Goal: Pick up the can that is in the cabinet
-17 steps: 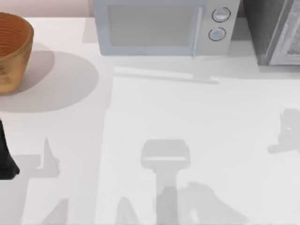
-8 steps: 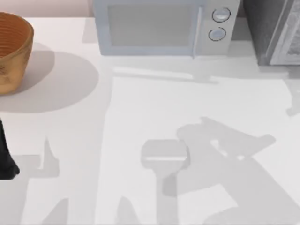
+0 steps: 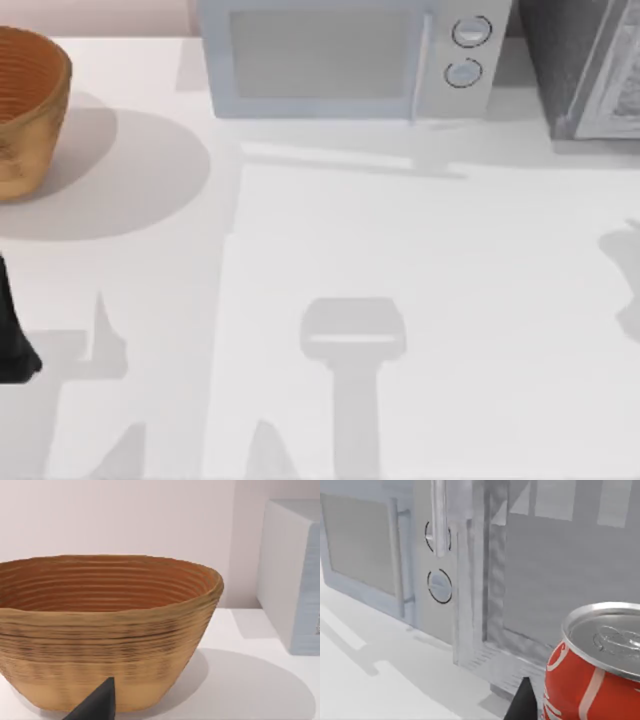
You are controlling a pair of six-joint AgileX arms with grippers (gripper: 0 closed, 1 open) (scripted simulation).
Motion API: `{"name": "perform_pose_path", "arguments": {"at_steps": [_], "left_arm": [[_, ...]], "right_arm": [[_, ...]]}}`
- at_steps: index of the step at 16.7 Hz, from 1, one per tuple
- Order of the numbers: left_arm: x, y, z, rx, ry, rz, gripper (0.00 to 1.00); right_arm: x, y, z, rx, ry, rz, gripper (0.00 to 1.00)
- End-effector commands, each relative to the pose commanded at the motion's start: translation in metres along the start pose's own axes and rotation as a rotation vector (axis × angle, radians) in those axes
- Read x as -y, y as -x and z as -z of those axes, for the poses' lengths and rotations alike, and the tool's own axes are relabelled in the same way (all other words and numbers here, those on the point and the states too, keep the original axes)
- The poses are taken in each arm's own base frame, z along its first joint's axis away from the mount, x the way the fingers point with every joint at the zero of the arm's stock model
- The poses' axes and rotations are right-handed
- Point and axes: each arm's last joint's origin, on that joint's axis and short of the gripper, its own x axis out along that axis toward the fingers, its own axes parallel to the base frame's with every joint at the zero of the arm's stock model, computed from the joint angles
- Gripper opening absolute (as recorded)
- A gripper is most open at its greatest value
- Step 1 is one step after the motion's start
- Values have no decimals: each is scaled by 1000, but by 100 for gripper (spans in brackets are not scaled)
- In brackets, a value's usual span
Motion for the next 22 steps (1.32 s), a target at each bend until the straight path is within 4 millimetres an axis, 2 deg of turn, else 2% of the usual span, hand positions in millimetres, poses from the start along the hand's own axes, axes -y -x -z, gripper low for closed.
{"name": "perform_pose_path", "arguments": {"at_steps": [3, 6, 12, 16, 20, 22], "left_arm": [[0, 0, 0, 0, 0, 0, 100], [0, 0, 0, 0, 0, 0, 100], [0, 0, 0, 0, 0, 0, 100], [0, 0, 0, 0, 0, 0, 100], [0, 0, 0, 0, 0, 0, 100], [0, 0, 0, 0, 0, 0, 100]], "right_arm": [[12, 17, 38, -8, -14, -39, 0], [15, 25, 56, -12, -20, -55, 0], [14, 22, 57, -12, -26, -59, 0], [14, 4, 62, -12, -21, -56, 0], [13, 1, 62, -12, -20, -56, 0], [13, 1, 62, -12, -20, -56, 15]]}}
